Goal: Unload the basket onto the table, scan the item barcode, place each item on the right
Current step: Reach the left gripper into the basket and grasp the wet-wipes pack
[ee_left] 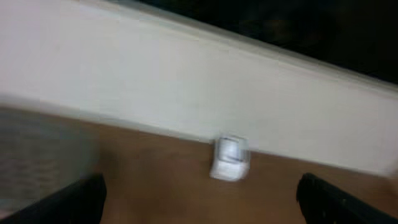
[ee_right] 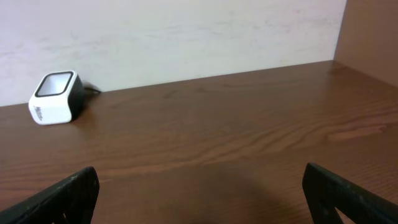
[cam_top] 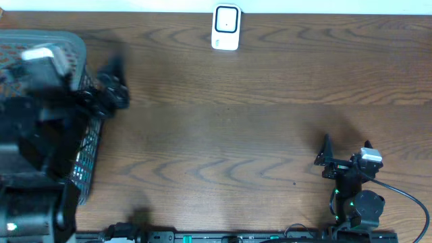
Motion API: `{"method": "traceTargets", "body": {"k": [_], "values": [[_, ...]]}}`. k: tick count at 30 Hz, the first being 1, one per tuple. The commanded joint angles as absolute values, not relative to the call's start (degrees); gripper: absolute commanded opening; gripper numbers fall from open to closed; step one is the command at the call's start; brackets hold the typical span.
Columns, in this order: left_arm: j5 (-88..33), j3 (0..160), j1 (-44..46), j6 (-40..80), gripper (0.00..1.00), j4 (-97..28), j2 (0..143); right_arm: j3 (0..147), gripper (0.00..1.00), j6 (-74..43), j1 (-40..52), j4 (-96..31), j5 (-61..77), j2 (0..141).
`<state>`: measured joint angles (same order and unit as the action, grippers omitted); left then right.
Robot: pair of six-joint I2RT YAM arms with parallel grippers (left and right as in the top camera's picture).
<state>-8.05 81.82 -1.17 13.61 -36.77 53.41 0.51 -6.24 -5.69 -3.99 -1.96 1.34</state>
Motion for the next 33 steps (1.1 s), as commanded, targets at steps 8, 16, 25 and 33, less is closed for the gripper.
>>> {"method": "traceTargets", "body": {"k": [8,16,25,33], "values": [[12.51,96.29,-19.35,37.98,0.98,-60.88,68.84,0.32,0.99,-5.50,-5.58,-4.05,-2.24,1.15],[3.40,96.05,-33.58,41.23,0.98,-72.51,79.72,0.32,0.99,-5.48,-5.58,-4.05,-2.22,1.15],[1.91,94.21,-36.21,40.27,0.98,-77.12,92.77,0.32,0.99,-5.50,-5.58,-4.05,-2.22,1.15],[1.67,84.05,-36.21,37.04,0.98,-73.52,95.74,0.32,0.99,-5.50,-5.58,-4.05,-2.24,1.15]]}}
